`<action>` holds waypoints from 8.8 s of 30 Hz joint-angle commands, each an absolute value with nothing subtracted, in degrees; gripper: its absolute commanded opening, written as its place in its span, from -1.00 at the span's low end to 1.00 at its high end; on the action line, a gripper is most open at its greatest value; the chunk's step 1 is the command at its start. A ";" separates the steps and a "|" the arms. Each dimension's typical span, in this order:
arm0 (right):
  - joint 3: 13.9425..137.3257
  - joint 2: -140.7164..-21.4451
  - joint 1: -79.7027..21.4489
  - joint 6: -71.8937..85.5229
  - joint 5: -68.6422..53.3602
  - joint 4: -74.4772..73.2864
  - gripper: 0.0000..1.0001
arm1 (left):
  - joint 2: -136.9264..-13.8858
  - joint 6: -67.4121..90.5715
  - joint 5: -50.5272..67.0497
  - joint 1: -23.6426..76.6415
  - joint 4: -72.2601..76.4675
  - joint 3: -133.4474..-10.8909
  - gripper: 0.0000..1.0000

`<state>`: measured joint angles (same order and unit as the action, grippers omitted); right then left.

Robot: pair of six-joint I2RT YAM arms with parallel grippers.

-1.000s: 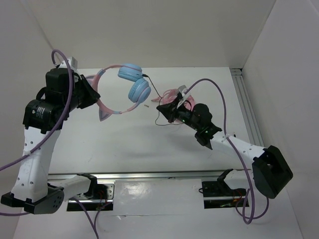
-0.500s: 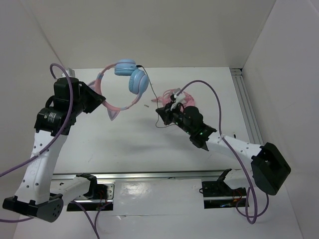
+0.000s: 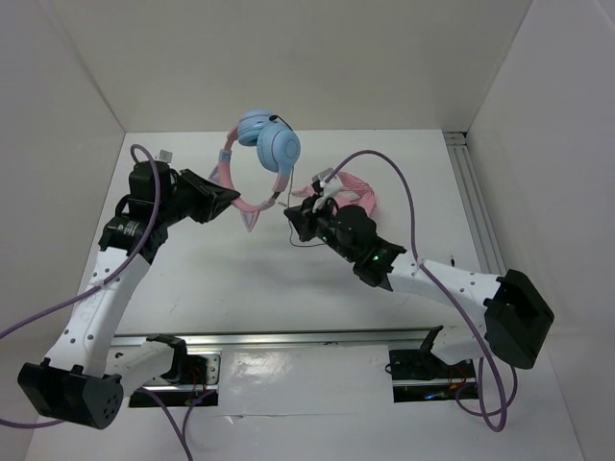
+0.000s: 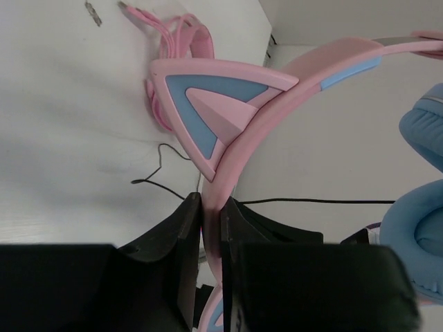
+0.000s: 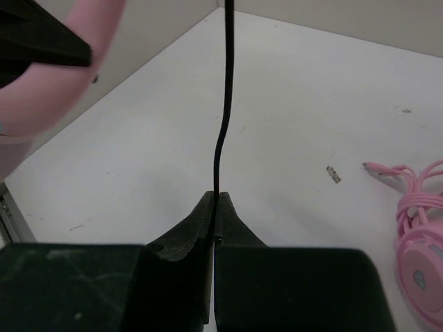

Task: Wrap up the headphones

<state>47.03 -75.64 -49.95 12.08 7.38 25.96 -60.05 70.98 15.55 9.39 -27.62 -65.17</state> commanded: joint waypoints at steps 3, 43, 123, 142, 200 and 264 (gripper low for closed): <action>51.59 -79.18 -53.87 11.42 15.19 20.84 -1.00 | -59.68 78.31 23.11 8.96 -12.30 -65.39 -1.00; 47.12 -83.50 -57.22 13.09 -23.37 44.53 -1.00 | -61.70 60.13 -2.81 7.64 -10.72 -59.59 -1.00; 66.78 -99.84 -65.30 -6.59 -23.64 6.06 -1.00 | -83.50 60.46 28.04 -9.14 -26.38 -77.97 -1.00; 93.93 -108.02 -65.30 -11.51 -31.11 -7.81 -1.00 | -72.33 53.53 -14.14 3.95 -32.16 -72.60 -1.00; 84.29 -83.85 -57.22 -28.65 30.31 -22.68 -1.00 | -78.93 6.16 -5.45 36.63 -44.47 -78.40 -1.00; 64.60 -93.59 -43.86 6.06 -29.52 33.48 -0.73 | -60.46 15.64 -21.34 47.72 -28.21 -95.35 -1.00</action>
